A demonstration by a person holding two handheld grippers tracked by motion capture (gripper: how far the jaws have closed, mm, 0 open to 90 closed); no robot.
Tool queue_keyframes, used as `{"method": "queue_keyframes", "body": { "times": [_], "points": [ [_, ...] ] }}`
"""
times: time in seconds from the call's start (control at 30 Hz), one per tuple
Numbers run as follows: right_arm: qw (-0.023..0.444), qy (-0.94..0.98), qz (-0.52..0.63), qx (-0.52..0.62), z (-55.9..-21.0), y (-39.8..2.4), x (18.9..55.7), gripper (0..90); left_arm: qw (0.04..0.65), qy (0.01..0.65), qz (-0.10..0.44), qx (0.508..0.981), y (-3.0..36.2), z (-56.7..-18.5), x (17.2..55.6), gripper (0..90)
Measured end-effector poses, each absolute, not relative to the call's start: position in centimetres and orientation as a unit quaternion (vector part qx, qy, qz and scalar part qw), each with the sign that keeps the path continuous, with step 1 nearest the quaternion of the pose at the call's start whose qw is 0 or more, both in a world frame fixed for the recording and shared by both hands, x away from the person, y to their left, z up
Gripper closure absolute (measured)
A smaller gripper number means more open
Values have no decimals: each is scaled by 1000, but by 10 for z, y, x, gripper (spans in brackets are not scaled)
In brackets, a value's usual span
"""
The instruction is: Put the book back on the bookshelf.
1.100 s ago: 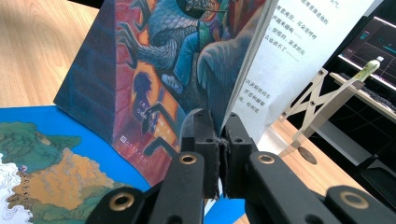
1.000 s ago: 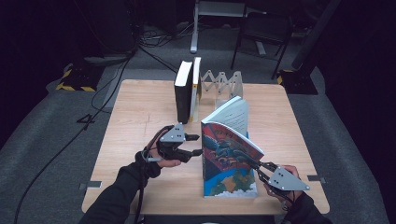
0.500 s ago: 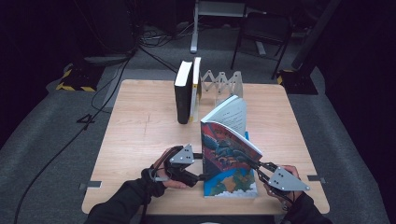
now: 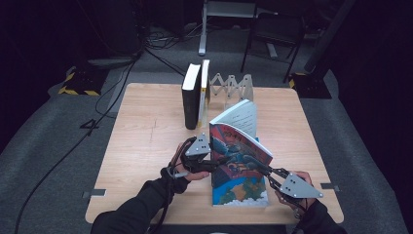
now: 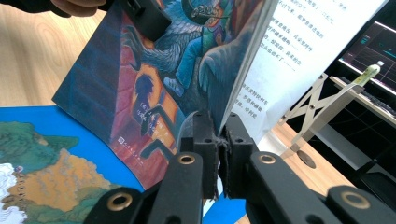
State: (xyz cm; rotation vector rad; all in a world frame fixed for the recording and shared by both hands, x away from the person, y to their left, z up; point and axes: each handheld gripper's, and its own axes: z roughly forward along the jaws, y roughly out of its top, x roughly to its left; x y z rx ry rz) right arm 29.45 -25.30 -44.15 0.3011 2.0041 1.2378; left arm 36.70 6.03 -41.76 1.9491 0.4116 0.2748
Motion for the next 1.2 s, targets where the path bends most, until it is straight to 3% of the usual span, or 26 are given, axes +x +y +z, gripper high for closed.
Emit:
{"method": "queue_keyframes", "body": {
  "times": [0.43, 0.57, 0.63, 0.73, 0.97, 1.2],
  "points": [
    [357, 776, 492, 169, -440, -262, 311, 732, 539, 126, 136, 821, 59, -410, 358, 677],
    [373, 760, 496, 192, -435, -265, 316, 649, 536, 100, 136, 827, 58, -409, 353, 702],
    [369, 750, 505, 213, -428, -268, 321, 548, 535, 92, 137, 828, 58, -408, 351, 712],
    [366, 748, 510, 213, -424, -268, 324, 506, 534, 86, 137, 830, 59, -408, 349, 715],
    [316, 764, 522, 209, -421, -263, 339, 328, 537, 86, 135, 829, 61, -410, 345, 720],
    [259, 777, 538, 199, -421, -259, 353, 278, 541, 80, 128, 827, 61, -411, 345, 721]
  ]
}}
